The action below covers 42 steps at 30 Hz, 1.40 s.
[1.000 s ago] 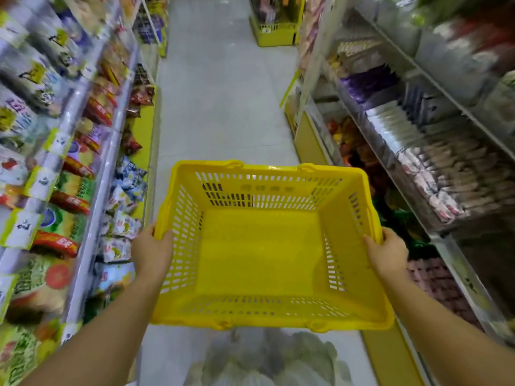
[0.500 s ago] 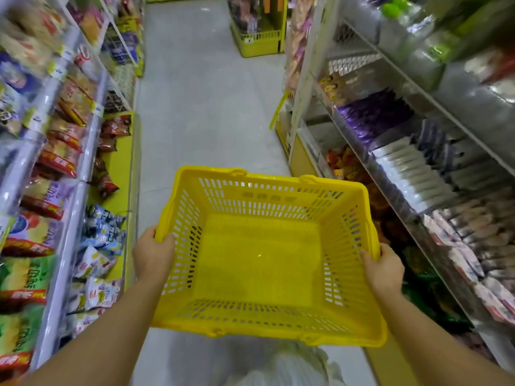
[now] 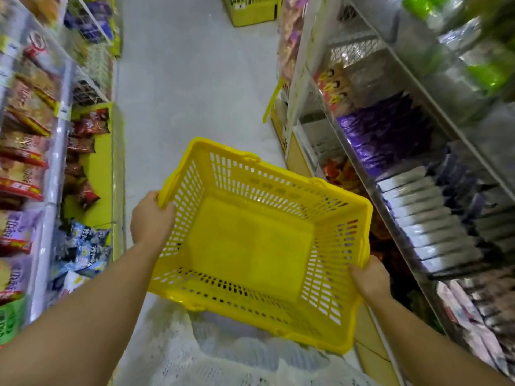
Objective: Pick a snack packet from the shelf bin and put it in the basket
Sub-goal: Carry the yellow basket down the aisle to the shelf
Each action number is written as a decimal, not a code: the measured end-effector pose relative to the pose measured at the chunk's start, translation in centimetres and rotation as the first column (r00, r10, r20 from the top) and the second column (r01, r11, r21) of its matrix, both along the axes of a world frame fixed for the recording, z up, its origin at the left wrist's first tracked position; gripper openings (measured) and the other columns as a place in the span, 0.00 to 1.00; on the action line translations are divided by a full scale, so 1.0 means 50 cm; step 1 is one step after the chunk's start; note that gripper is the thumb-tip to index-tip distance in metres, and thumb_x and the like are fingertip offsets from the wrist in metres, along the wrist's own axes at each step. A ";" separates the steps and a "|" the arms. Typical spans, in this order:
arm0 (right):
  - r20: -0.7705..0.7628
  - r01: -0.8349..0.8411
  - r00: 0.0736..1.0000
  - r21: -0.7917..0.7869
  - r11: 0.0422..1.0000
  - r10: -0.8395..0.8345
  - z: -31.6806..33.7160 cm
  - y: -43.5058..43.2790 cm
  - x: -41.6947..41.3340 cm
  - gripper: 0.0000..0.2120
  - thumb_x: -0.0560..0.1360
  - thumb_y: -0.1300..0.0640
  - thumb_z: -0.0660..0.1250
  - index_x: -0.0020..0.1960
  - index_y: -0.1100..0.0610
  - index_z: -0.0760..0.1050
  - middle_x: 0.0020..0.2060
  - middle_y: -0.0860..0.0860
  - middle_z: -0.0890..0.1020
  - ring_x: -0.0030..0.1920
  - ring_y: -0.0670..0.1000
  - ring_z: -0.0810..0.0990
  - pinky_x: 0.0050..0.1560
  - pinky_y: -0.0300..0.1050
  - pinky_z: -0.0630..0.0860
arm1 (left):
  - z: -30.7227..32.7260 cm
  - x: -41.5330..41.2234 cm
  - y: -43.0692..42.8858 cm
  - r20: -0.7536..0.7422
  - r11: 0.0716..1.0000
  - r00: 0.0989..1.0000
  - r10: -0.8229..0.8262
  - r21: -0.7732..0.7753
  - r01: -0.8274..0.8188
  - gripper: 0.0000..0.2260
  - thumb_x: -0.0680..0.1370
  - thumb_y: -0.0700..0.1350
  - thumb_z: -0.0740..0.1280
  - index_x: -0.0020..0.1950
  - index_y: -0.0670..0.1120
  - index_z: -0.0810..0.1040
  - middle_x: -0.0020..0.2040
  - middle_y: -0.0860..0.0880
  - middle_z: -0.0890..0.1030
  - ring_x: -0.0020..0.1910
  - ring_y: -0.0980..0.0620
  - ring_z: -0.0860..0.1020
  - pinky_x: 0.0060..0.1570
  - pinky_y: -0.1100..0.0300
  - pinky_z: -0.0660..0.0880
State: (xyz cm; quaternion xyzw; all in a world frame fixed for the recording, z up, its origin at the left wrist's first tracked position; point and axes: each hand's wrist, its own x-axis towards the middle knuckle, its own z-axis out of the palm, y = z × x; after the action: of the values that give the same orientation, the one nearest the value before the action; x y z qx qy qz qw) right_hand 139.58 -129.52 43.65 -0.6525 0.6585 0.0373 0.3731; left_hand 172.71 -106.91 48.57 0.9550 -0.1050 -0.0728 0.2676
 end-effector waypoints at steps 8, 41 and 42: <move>-0.025 0.150 0.988 0.032 0.988 -0.150 -0.034 -0.015 0.020 0.18 0.76 0.60 0.67 0.63 0.69 0.73 0.61 0.69 0.76 0.62 0.68 0.74 0.58 0.54 0.70 | -0.035 0.098 -0.160 0.049 0.981 0.982 -0.180 0.088 0.175 0.13 0.75 0.44 0.66 0.58 0.44 0.78 0.52 0.36 0.81 0.53 0.35 0.78 0.47 0.49 0.72; -0.112 0.857 0.399 -0.308 0.414 -0.910 -0.336 0.163 0.241 0.10 0.75 0.62 0.68 0.50 0.69 0.73 0.43 0.70 0.79 0.46 0.70 0.77 0.44 0.56 0.71 | -0.489 0.333 -0.610 -0.096 0.365 0.365 -0.926 0.017 0.931 0.09 0.76 0.38 0.68 0.53 0.35 0.75 0.43 0.31 0.78 0.44 0.31 0.77 0.42 0.46 0.72; -0.107 0.858 0.393 -0.316 0.406 -0.913 -0.359 0.162 0.229 0.10 0.75 0.62 0.68 0.51 0.68 0.74 0.43 0.70 0.79 0.47 0.70 0.77 0.44 0.56 0.71 | -0.513 0.319 -0.611 -0.092 0.365 0.363 -0.927 0.003 0.931 0.09 0.76 0.38 0.68 0.54 0.35 0.75 0.43 0.31 0.79 0.44 0.31 0.77 0.42 0.46 0.72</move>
State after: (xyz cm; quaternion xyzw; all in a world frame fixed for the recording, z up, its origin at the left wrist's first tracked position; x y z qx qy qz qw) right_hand 151.03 -121.41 25.70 -0.2222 0.9475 -0.1513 0.1729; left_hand 188.64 -137.44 22.89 0.7336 -0.6123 -0.2492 0.1575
